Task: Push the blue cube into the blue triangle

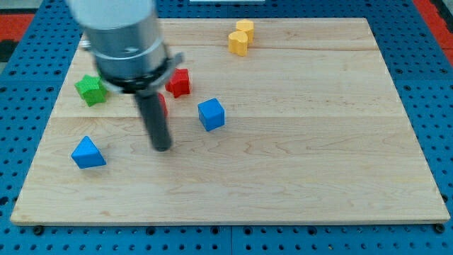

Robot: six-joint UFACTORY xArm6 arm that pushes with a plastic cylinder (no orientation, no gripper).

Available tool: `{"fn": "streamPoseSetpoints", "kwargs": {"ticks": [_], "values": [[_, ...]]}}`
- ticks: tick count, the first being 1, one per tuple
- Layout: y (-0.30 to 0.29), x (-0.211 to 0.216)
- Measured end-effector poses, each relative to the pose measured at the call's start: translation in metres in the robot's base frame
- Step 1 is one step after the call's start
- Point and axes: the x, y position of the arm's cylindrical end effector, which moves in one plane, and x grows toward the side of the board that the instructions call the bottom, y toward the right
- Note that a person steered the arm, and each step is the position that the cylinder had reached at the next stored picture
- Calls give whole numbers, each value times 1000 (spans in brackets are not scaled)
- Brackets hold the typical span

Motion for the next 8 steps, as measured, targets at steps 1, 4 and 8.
{"fn": "streamPoseSetpoints", "kwargs": {"ticks": [1,4,8], "values": [[89,0],[50,-89],[9,15]]}}
